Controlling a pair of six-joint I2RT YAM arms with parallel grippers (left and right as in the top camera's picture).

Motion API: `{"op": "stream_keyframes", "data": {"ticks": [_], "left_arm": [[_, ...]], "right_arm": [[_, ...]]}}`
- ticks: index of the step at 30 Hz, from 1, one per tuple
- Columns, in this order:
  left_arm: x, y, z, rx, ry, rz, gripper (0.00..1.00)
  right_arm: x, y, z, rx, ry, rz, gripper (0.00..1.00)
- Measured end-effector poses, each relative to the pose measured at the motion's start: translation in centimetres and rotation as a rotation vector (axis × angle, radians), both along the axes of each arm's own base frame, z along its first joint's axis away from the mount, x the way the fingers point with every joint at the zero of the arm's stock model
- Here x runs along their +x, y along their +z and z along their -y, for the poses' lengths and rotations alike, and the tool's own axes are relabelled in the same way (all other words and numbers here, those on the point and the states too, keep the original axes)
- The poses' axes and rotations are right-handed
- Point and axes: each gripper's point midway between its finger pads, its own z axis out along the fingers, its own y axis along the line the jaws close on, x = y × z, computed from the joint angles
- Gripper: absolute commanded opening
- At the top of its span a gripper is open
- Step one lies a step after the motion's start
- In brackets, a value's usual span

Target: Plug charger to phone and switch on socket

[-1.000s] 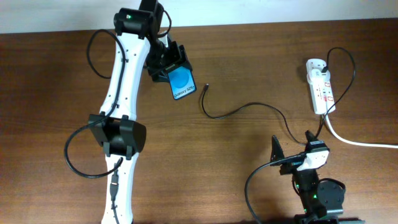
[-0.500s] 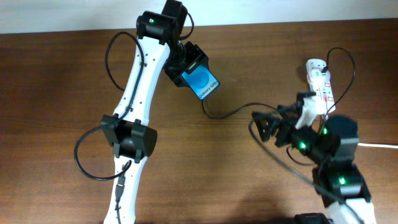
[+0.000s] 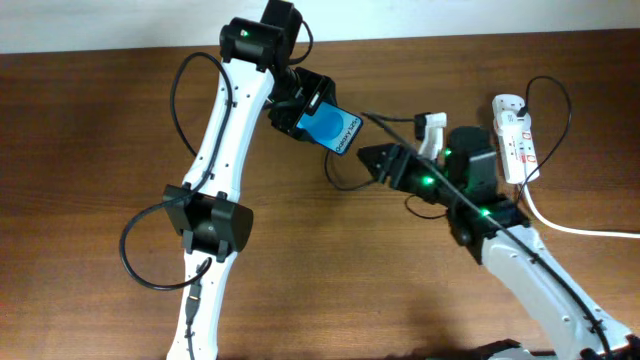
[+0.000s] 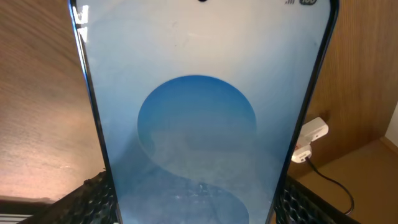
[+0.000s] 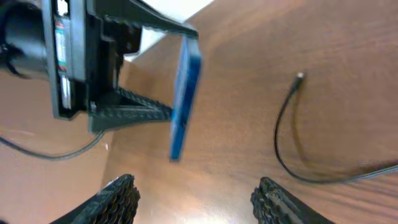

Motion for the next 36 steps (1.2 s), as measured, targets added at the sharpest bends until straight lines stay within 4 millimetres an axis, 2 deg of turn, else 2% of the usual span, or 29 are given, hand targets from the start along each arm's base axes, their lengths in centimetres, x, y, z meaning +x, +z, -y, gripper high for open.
{"op": "stream_keyframes", "data": {"ticks": [3, 7, 13, 21, 26, 28, 30, 32, 33, 35, 36], "left_arm": [[-0.2, 0.0, 0.3, -0.001, -0.004, -0.001, 0.00], [-1.0, 0.0, 1.7, 0.001, -0.036, -0.004, 0.00], [-2.6, 0.0, 4.2, 0.001, -0.095, -0.005, 0.00], [-2.9, 0.0, 4.5, 0.001, -0.103, -0.004, 0.00], [-2.9, 0.0, 4.6, 0.001, -0.104, -0.004, 0.00], [-2.9, 0.0, 4.6, 0.000, -0.104, -0.003, 0.10], [-2.7, 0.1, 4.7, -0.008, -0.105, 0.006, 0.30], [-2.7, 0.2, 4.8, -0.011, -0.104, 0.008, 0.54], [-2.9, 0.3, 4.7, -0.011, -0.103, -0.004, 0.71], [-2.8, 0.3, 4.9, -0.019, -0.100, -0.002, 0.94], [-3.0, 0.3, 4.8, -0.016, -0.101, -0.008, 0.99]], "right_arm": [[0.5, 0.0, -0.7, -0.003, -0.078, -0.012, 0.61], [2.3, 0.5, -0.8, -0.002, -0.116, -0.013, 0.56], [3.0, -1.7, -0.8, -0.018, -0.131, -0.073, 0.48], [3.1, -2.2, -0.6, -0.029, -0.145, -0.083, 0.32], [3.2, -2.0, -0.7, -0.025, -0.146, -0.079, 0.14], [3.3, -1.8, -0.8, -0.017, -0.144, -0.076, 0.04], [3.5, -1.4, -0.8, 0.011, -0.162, -0.090, 0.04], [3.3, -1.7, -0.8, -0.002, -0.155, -0.096, 0.04], [3.3, -2.0, -0.8, -0.008, -0.155, -0.100, 0.04], [3.3, -2.3, -0.9, -0.013, -0.153, -0.106, 0.04], [3.4, -2.3, -0.8, -0.015, -0.158, -0.104, 0.04]]}}
